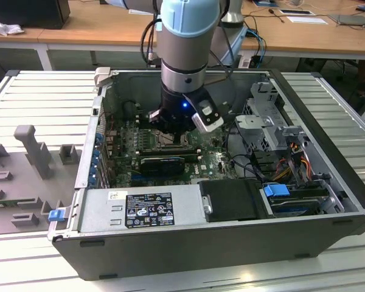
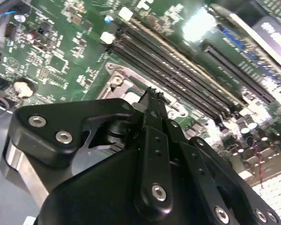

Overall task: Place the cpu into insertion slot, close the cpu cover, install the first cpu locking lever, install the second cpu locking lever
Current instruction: 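Install the second cpu locking lever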

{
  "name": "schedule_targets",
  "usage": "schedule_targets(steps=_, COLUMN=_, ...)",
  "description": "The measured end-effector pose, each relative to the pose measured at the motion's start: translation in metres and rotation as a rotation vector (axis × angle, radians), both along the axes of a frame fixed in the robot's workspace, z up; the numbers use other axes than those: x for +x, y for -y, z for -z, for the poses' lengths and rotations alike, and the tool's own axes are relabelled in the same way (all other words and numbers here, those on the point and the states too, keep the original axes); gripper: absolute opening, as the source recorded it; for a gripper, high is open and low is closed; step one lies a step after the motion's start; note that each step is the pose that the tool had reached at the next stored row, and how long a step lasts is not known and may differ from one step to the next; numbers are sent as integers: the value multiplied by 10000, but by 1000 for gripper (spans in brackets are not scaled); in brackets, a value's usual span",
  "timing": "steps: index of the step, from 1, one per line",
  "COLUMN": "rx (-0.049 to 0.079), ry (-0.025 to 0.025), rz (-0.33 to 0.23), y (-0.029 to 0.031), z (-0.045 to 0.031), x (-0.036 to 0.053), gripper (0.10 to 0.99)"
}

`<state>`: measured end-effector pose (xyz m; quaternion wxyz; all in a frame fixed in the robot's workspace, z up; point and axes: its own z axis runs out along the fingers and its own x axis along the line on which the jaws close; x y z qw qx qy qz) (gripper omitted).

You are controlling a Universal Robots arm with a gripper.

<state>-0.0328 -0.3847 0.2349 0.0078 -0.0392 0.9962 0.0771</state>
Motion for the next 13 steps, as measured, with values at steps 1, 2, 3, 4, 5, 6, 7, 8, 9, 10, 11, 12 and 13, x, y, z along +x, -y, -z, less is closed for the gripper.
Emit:
schedule_targets(steps=1, rx=3, ry=0, rz=-2, y=11, z=1, x=-33, gripper=106)
schedule_targets(steps=2, rx=7, ry=0, rz=-2, y=20, z=5, x=-115, gripper=106)
schedule_targets(steps=3, rx=11, ry=0, rz=-1, y=24, z=12, x=-189, gripper=106)
schedule_targets(steps=4, rx=20, ry=2, rz=-1, y=24, z=24, x=-226, gripper=106)
schedule_targets(steps=5, rx=36, ry=1, rz=-7, y=24, z=36, x=-235, gripper=106)
schedule_targets(steps=6, rx=71, ry=0, rz=-39, y=25, z=67, x=-239, gripper=106)
schedule_targets(steps=7, rx=104, ry=0, rz=-69, y=25, z=97, x=-242, gripper=106)
schedule_targets(steps=8, rx=141, ry=0, rz=-114, y=25, z=133, x=-248, gripper=106)
schedule_targets(steps=9, rx=193, ry=-1, rz=-221, y=25, z=165, x=-264, gripper=106)
schedule_targets(steps=10, rx=285, ry=-1, rz=-262, y=31, z=175, x=-280, gripper=106)
schedule_targets(steps=11, rx=447, ry=1, rz=-268, y=44, z=181, x=-290, gripper=106)
schedule_targets(steps=12, rx=537, ry=4, rz=-268, y=53, z=185, x=-299, gripper=106)
schedule_targets(steps=13, rx=587, ry=3, rz=-267, y=60, z=188, x=-313, gripper=106)
